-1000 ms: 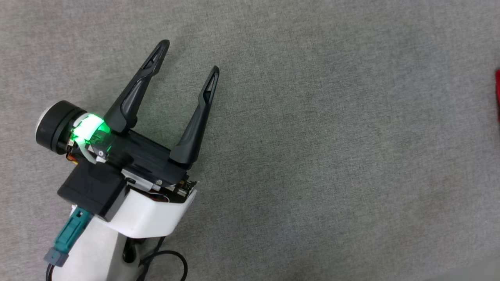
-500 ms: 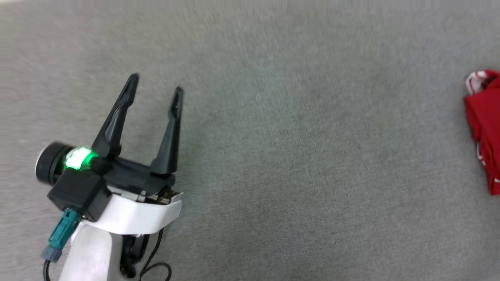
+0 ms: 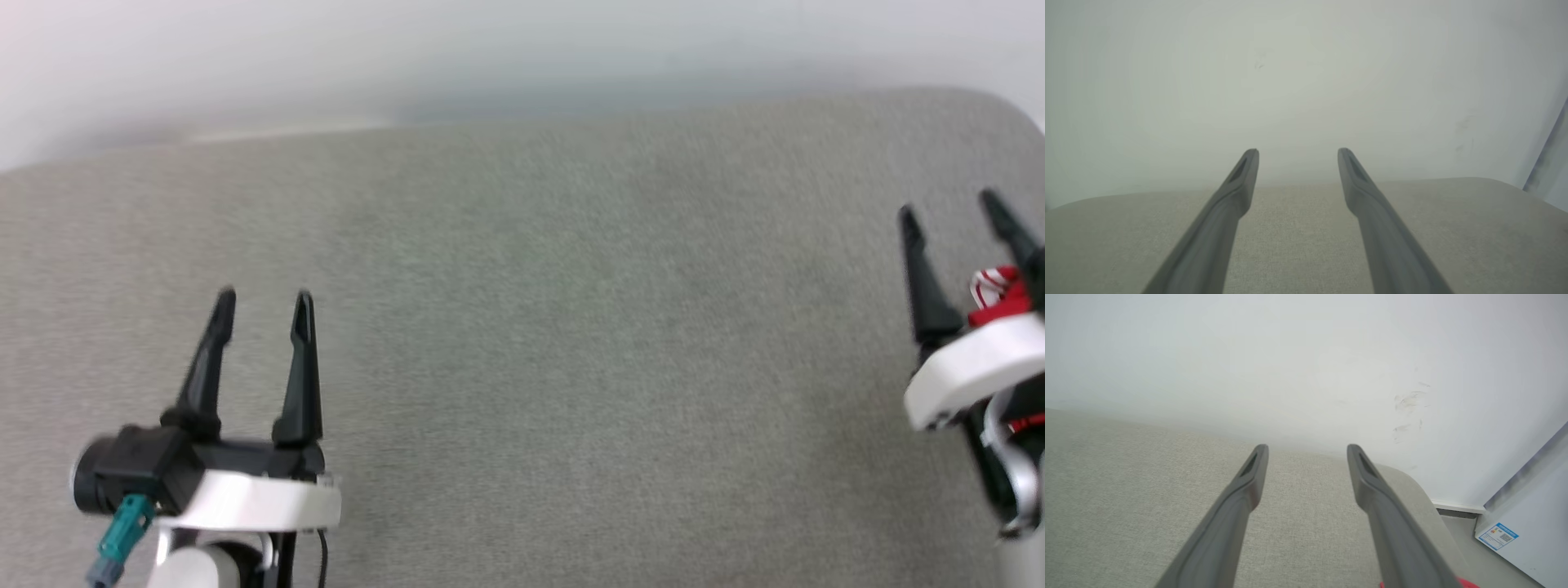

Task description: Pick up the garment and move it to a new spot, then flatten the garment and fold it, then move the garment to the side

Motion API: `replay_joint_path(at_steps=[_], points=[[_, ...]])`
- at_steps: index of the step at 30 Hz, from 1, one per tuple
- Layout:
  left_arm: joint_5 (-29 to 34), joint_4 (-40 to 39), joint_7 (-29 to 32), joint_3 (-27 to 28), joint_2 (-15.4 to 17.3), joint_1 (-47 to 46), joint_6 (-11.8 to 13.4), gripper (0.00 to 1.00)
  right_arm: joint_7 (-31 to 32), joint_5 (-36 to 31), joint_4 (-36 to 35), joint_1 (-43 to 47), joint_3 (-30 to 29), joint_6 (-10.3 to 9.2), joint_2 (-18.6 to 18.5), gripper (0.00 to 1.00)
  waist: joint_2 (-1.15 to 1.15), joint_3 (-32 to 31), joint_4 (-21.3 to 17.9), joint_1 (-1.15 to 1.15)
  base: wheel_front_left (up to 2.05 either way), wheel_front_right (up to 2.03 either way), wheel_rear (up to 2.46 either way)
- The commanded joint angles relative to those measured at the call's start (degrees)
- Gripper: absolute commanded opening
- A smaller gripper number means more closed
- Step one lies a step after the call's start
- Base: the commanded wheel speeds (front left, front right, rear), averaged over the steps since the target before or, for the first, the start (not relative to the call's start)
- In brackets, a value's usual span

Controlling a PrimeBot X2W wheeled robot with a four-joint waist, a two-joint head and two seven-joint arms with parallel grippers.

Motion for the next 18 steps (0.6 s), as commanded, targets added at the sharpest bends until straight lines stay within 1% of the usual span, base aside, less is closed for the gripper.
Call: replay_joint_path(at_steps=[1,5,7,12,18], points=[[-1.0,1.3,-0.1,0.6,-0.7,2.0,-0.1,1.00,-3.0,1.0,-0.5,2.7,0.2,-0.04,1.8,1.00,0.00,-3.8,3.0,0.01,0.00,0.00,0.00],[-1.6,2.7,-0.1,0.3,-1.2,4.0,-0.3,1.00,-8.5,2.1,0.0,6.7,-0.4,-0.04,5.2,1.00,0.00,-5.6,4.0,0.01,0.00,0.00,0.00],[-2.0,3.3,-0.1,0.3,-1.2,4.6,-0.4,1.00,-10.9,2.7,0.8,8.2,-0.7,-0.04,6.3,1.00,0.00,-6.2,4.3,0.01,0.00,0.00,0.00],[-3.0,5.1,-0.1,-1.0,-1.6,6.0,-0.5,1.00,-15.2,3.4,3.5,11.7,-1.1,-0.03,8.4,1.00,0.00,-7.5,5.0,0.01,0.00,0.00,0.00],[-3.1,6.4,-0.1,-0.7,-1.7,6.6,-0.6,1.00,-18.7,3.2,5.7,14.4,-0.5,-0.03,10.0,1.00,0.00,-8.2,5.0,0.01,0.00,0.00,0.00]])
